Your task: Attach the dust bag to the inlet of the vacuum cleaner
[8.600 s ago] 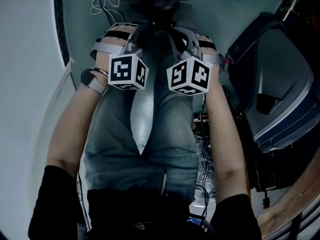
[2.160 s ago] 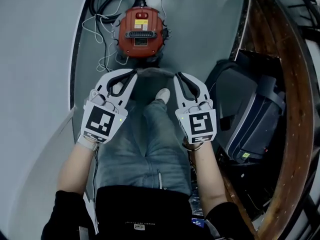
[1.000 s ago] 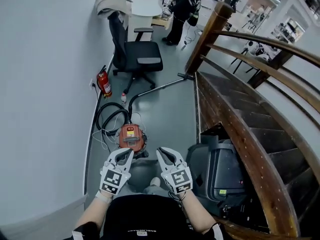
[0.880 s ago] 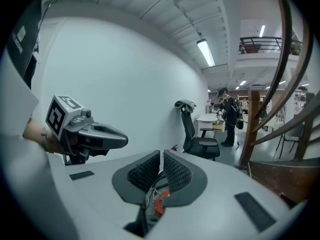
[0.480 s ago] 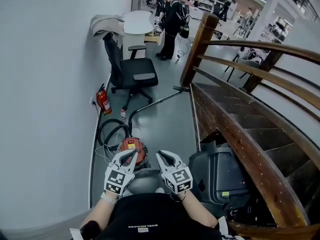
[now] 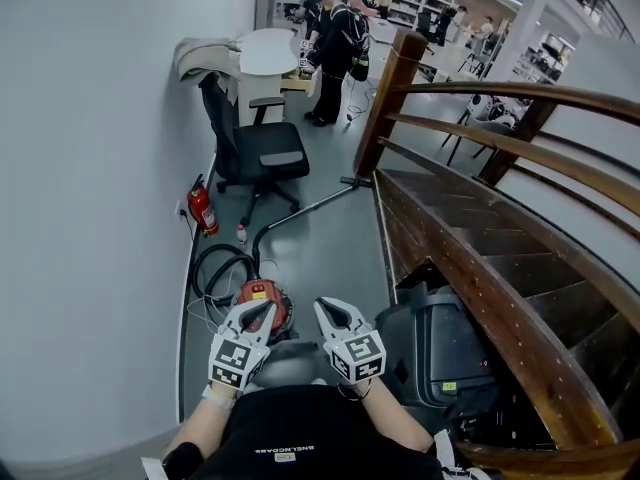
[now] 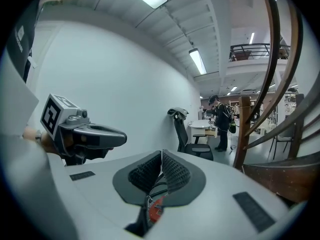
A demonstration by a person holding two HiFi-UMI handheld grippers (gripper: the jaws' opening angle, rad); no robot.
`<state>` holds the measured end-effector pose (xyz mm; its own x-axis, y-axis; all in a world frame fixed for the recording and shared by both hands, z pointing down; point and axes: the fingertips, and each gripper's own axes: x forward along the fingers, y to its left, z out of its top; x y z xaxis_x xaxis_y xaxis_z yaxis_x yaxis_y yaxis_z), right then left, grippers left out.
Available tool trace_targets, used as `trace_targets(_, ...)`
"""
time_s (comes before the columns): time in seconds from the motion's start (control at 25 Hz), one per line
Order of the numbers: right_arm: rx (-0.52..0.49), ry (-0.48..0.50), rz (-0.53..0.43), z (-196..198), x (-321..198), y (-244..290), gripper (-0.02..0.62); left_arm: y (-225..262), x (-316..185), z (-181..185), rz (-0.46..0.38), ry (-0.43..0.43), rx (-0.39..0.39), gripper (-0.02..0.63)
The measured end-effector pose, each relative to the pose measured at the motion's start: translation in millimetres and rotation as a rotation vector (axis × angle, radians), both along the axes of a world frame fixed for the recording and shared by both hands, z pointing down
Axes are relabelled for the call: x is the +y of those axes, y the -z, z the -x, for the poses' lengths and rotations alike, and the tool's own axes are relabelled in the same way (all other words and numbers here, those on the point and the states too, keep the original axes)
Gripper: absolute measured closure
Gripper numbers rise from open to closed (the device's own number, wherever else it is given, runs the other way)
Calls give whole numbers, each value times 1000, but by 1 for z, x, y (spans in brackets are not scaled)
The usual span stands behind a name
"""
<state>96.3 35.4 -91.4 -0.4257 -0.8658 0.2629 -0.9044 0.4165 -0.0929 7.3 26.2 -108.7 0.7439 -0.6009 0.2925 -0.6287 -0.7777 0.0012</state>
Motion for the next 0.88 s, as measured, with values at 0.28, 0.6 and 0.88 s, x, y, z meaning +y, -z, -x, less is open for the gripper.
trace_targets(0.28, -18, -35, 2, -7, 3, -2, 563, -4, 0, -3, -21, 28, -1, 589)
trace_targets(0.6, 0, -43, -3, -11, 3, -1, 563, 8, -1, 3, -23, 46, 59, 591)
trace_targets(0.88, 5, -44, -4, -10, -3, -2, 563, 9, -4, 5, -31, 42, 52, 591)
